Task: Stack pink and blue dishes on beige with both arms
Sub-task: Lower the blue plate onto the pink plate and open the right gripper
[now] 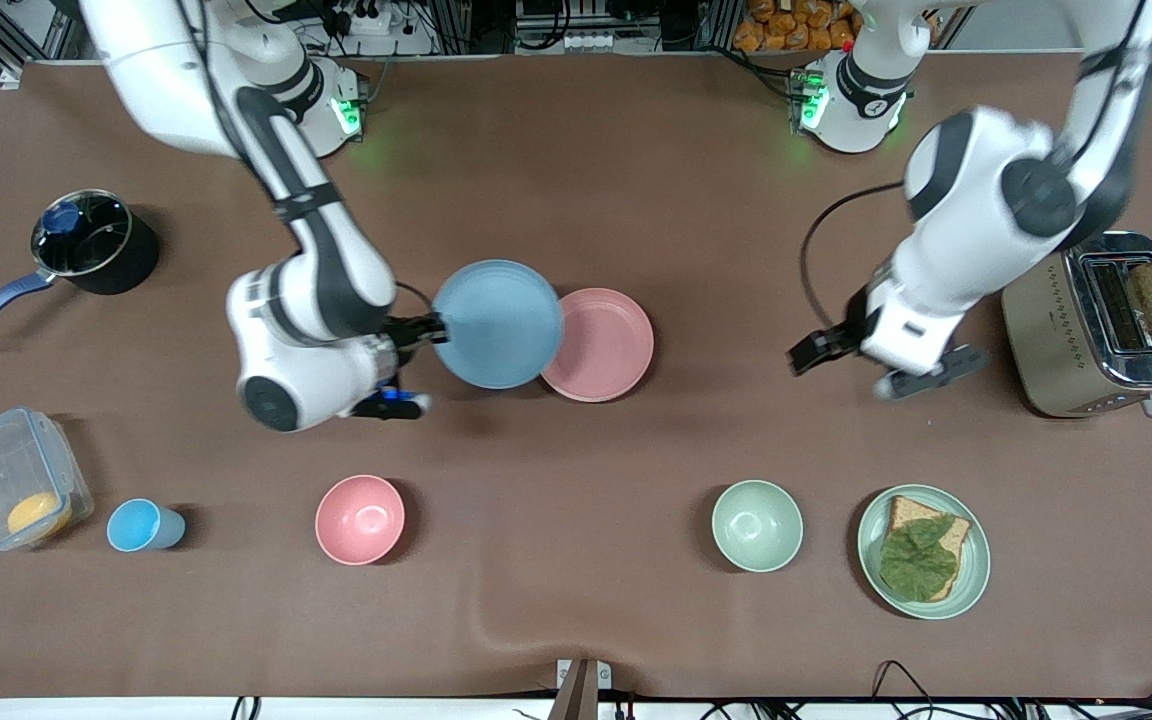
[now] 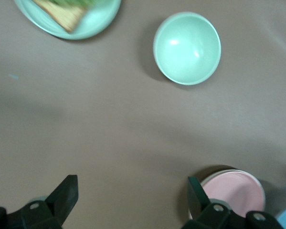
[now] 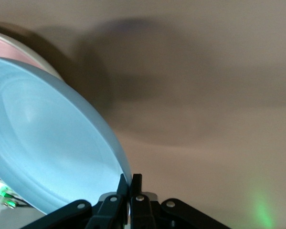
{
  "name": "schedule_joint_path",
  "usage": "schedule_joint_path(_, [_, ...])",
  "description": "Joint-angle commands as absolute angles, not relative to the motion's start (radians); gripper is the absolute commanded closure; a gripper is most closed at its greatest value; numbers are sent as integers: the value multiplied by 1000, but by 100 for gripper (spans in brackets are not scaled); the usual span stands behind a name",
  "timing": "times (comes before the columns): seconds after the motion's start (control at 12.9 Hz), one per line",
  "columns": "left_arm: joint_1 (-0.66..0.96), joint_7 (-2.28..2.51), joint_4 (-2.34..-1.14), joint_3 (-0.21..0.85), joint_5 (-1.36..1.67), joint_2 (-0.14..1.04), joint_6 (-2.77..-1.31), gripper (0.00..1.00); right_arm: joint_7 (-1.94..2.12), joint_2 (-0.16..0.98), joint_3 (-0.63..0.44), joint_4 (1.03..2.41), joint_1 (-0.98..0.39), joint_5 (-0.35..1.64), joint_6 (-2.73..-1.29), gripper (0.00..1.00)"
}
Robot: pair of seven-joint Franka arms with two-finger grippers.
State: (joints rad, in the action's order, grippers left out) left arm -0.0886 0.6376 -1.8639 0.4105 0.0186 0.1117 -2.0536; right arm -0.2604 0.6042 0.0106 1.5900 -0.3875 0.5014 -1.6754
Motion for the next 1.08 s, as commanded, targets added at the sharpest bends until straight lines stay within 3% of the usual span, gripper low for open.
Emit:
schedule_joint_path(0.0, [-83, 664, -1688, 417, -86, 110, -1820, 0, -296, 660, 0, 1542, -455, 583, -1725, 100])
schedule_joint_path(0.15, [-81, 641, -1625, 414, -118, 110, -1735, 0, -296, 678, 0, 1542, -494, 620, -1770, 100])
schedule_joint_path(0.7, [-81, 574, -1556, 425, -169, 95, -1675, 0, -298, 744, 0, 1542, -561, 655, -1902, 100])
schedule_joint_path(0.77, [-83, 572, -1536, 425, -158, 95, -1657, 0, -298, 744, 0, 1542, -561, 653, -1902, 90])
schedule_joint_path(0.85, [-81, 572, -1525, 422, -156, 95, -1642, 0, -292, 744, 0, 1542, -557, 653, -1904, 1])
schedule_joint_path(1.01, [-81, 559, -1516, 416, -146, 89, -1617, 0, -295, 739, 0, 1534, -554, 650, -1901, 0])
